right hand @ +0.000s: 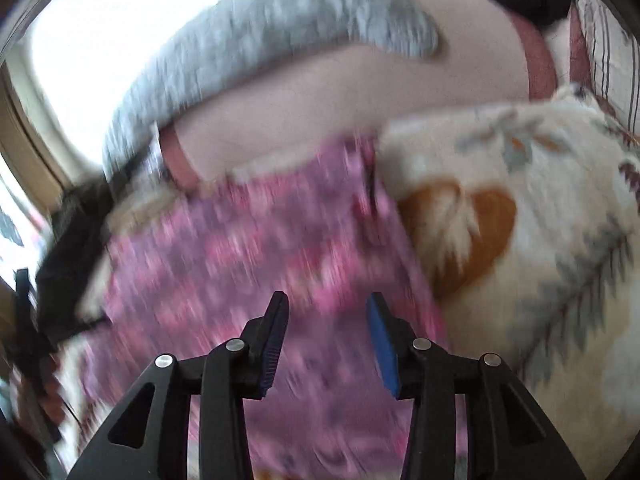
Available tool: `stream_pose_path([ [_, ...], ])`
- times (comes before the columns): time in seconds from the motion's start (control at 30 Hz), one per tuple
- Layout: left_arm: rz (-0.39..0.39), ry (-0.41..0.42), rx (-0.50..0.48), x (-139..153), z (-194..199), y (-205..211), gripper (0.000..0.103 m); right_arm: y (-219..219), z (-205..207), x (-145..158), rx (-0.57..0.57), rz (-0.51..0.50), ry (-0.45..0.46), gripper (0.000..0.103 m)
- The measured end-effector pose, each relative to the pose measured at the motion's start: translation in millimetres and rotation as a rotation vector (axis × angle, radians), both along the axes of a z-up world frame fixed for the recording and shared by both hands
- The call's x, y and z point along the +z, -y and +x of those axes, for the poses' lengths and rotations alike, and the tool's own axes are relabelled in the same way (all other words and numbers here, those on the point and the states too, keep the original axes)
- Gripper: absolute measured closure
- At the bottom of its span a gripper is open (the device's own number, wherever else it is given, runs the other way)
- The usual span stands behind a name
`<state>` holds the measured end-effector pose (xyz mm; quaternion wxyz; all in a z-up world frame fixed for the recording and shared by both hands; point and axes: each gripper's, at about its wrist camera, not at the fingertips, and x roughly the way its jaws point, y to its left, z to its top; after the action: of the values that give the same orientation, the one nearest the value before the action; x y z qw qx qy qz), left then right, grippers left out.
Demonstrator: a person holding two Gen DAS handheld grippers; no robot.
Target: Fold small clothes
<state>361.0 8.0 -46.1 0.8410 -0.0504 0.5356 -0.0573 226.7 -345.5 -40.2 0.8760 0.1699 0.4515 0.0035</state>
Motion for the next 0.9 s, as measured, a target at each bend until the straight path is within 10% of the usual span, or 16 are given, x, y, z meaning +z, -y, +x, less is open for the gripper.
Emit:
stream_pose_path([
  [0.23,0.006,0.003,0.0,16.2,-26.4,-3.7,0.054,-3.6,-37.2,26.1,-0.008,0.003,0.083,0.056],
  [0.37,0.026,-0.059,-0.007,-1.7,-41.7,-5.9,0.038,-11.6,-44.5,-6.5,0.006,-0.087,-0.07,0.045],
  [0.53,0.082,-0.035,-0.086,-10.7,-69.5,-5.5,0.038,-3.6,-58.5,9.7,-0.042,-0.038,-0.029,0.045],
  [0.9,-0.041,-0.093,-0.05,-2.1,-86.3,-16.5,0.038,3.3,-66.8,5.3,-0.114,0.001,-0.051,0.042],
])
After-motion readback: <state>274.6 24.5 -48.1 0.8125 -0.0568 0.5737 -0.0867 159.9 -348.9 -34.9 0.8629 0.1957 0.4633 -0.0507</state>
